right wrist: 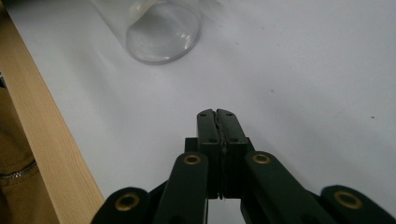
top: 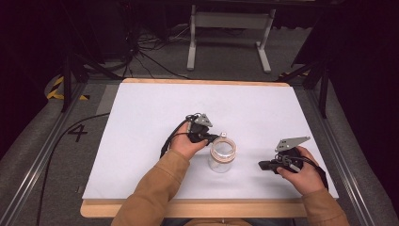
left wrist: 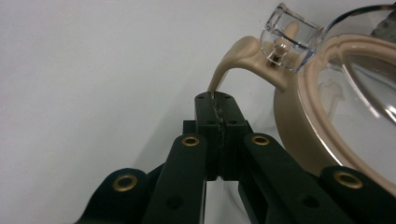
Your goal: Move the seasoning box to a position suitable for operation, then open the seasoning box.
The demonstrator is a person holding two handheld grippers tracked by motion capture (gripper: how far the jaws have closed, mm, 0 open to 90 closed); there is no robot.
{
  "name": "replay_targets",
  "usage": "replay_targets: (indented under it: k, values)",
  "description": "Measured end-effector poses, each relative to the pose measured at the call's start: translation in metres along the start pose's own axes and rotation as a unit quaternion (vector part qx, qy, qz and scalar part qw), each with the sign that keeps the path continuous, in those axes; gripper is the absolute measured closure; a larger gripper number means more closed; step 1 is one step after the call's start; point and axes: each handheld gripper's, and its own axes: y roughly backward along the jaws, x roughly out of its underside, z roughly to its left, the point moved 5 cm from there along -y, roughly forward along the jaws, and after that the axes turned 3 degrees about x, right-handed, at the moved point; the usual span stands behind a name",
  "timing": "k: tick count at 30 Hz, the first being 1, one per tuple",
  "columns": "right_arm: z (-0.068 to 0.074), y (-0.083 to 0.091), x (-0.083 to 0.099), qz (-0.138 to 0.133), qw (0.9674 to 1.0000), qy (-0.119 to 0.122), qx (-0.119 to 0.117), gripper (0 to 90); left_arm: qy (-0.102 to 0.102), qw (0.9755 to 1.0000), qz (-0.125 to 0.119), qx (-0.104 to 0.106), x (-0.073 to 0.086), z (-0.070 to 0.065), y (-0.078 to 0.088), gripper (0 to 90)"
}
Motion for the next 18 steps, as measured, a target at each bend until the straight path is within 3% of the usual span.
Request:
replay_targets:
  k: [3, 8, 9, 10, 12, 18]
  values:
    - [0.0, 0.001, -0.001, -0.003, 1.0, 0.0, 0.002, 90.0, 0.004, 1.0, -0.002, 0.0, -0.001, 0.0, 0.007, 89.7]
    - [0.0, -0.001, -0.003, -0.003, 1.0, 0.003, 0.001, 90.0, 0.007, 0.9989, -0.046, -0.006, -0.015, -0.003, 0.034, 89.6]
    - [0.001, -0.001, -0.002, -0.002, 1.0, 0.003, 0.001, 90.0, 0.007, 0.9989, -0.046, -0.006, -0.015, -0.003, 0.034, 89.6]
    - [0.001, -0.001, -0.003, -0.004, 1.0, 0.004, 0.002, 90.0, 0.002, 0.9971, -0.076, -0.004, -0.024, -0.01, 0.044, 89.6]
    - [0.001, -0.001, -0.003, -0.005, 1.0, 0.004, 0.002, 90.0, -0.001, 0.9967, -0.081, -0.003, -0.026, -0.012, 0.047, 89.6]
    - [0.005, 0.002, -0.006, -0.024, 0.9996, 0.011, 0.007, 90.0, -0.012, 0.992, -0.126, 0.01, -0.041, -0.027, 0.054, 89.7]
